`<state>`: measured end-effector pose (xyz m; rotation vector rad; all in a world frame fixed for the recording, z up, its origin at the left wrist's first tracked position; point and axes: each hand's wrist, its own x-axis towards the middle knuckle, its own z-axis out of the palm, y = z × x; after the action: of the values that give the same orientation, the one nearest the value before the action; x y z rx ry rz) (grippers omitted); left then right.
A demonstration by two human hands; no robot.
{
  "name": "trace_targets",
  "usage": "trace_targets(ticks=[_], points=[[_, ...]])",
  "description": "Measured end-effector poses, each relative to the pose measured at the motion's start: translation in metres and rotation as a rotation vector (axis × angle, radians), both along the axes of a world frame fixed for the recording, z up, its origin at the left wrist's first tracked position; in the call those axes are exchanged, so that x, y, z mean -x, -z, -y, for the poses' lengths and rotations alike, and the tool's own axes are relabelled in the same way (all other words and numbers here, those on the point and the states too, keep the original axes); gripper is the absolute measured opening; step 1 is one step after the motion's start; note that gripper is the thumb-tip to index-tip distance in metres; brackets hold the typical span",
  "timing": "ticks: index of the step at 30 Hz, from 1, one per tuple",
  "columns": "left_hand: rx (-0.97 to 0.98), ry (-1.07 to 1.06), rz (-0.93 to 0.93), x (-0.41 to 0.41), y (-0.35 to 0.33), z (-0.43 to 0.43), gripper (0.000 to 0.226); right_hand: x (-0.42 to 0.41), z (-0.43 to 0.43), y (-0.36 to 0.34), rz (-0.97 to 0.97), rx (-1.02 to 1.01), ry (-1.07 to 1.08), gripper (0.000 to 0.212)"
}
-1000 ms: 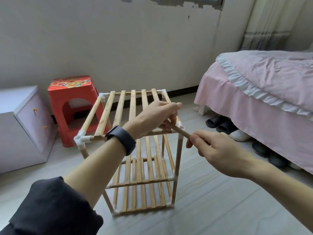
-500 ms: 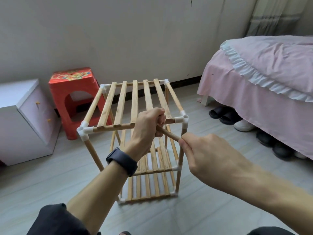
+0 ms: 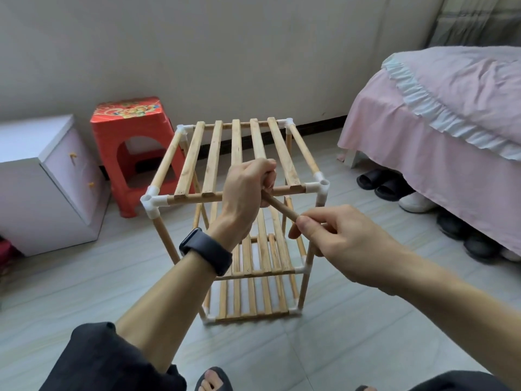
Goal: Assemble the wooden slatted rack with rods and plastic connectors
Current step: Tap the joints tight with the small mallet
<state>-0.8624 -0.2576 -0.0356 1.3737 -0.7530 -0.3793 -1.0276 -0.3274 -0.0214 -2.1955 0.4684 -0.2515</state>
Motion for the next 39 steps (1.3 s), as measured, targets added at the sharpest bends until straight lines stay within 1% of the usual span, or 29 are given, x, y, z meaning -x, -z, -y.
trace_targets(ticks=[3, 6, 7, 9, 10, 11, 12, 13, 14, 15, 16, 17, 19, 23, 25, 26, 27, 28, 29, 30, 31, 33, 36, 38, 39], points=[[-0.068, 0.023, 0.109, -0.002, 0.000, 0.003, 0.041, 0.003, 0.005, 0.007, 0.030, -0.147, 0.011, 0.031], [-0.133, 0.086, 0.277, 0.001, -0.011, 0.016, 0.040, 0.016, 0.019, 0.012, 0.122, -0.209, 0.077, 0.034], [-0.142, 0.074, 0.309, 0.002, -0.017, 0.023, 0.043, 0.021, 0.026, 0.013, 0.151, -0.242, 0.124, 0.034], [-0.175, -0.027, 0.381, 0.003, -0.025, 0.043, 0.049, 0.031, 0.044, 0.015, 0.206, -0.337, 0.259, 0.034], [-0.255, -0.099, 0.440, 0.002, -0.026, 0.056, 0.050, 0.034, 0.054, 0.015, 0.234, -0.376, 0.327, 0.034], [-0.423, -0.170, 0.536, 0.000, -0.025, 0.070, 0.054, 0.037, 0.063, 0.015, 0.264, -0.401, 0.383, 0.034], [-0.653, -0.220, 0.638, -0.003, -0.023, 0.084, 0.064, 0.040, 0.071, 0.015, 0.290, -0.411, 0.426, 0.033], [-0.881, -0.222, 0.692, -0.005, -0.020, 0.097, 0.079, 0.042, 0.078, 0.015, 0.311, -0.412, 0.455, 0.032], [-1.055, -0.187, 0.686, -0.006, -0.016, 0.109, 0.092, 0.045, 0.083, 0.016, 0.321, -0.411, 0.473, 0.031], [-1.171, -0.150, 0.651, -0.005, -0.011, 0.120, 0.098, 0.048, 0.086, 0.017, 0.325, -0.411, 0.484, 0.031], [-1.244, -0.126, 0.622, -0.004, -0.007, 0.128, 0.096, 0.050, 0.089, 0.019, 0.325, -0.411, 0.489, 0.031], [-1.286, -0.108, 0.599, -0.002, -0.004, 0.133, 0.086, 0.052, 0.091, 0.021, 0.321, -0.408, 0.489, 0.031], [-1.319, -0.085, 0.598, -0.002, 0.001, 0.138, 0.067, 0.054, 0.097, 0.024, 0.307, -0.395, 0.494, 0.032], [-1.301, 0.036, 0.606, -0.012, -0.004, 0.116, 0.048, 0.051, 0.110, 0.028, 0.281, -0.375, 0.512, 0.032], [-1.294, 0.060, 0.655, -0.019, -0.008, 0.093, 0.036, 0.043, 0.113, 0.032, 0.266, -0.371, 0.501, 0.032], [-1.282, 0.093, 0.652, -0.023, -0.010, 0.080, 0.039, 0.039, 0.113, 0.034, 0.251, -0.363, 0.491, 0.032], [-1.258, 0.146, 0.605, -0.026, -0.014, 0.065, 0.056, 0.033, 0.113, 0.037, 0.236, -0.353, 0.477, 0.032], [-1.210, 0.201, 0.534, -0.029, -0.020, 0.051, 0.083, 0.028, 0.113, 0.040, 0.221, -0.340, 0.462, 0.032], [-1.178, 0.231, 0.459, -0.035, -0.024, 0.037, 0.105, 0.022, 0.112, 0.042, 0.205, -0.321, 0.443, 0.032], [-1.188, 0.248, 0.422, -0.039, -0.027, 0.024, 0.118, 0.017, 0.111, 0.043, 0.188, -0.293, 0.421, 0.031], [-1.240, 0.243, 0.446, -0.043, -0.030, 0.013, 0.125, 0.013, 0.110, 0.045, 0.174, -0.253, 0.398, 0.029], [-1.372, 0.196, 0.598, -0.053, -0.031, -0.002, 0.128, 0.010, 0.108, 0.046, 0.163, -0.152, 0.360, 0.022], [-1.549, 0.107, 0.842, -0.058, -0.029, -0.016, 0.116, 0.013, 0.109, 0.047, 0.116, 0.032, 0.329, 0.018], [-1.579, 0.029, 0.983, -0.060, -0.026, -0.016, 0.107, 0.017, 0.112, 0.046, 0.050, 0.174, 0.326, 0.017], [-1.535, 0.004, 1.036, -0.061, -0.023, -0.012, 0.105, 0.018, 0.114, 0.045, 0.029, 0.232, 0.330, 0.016]])
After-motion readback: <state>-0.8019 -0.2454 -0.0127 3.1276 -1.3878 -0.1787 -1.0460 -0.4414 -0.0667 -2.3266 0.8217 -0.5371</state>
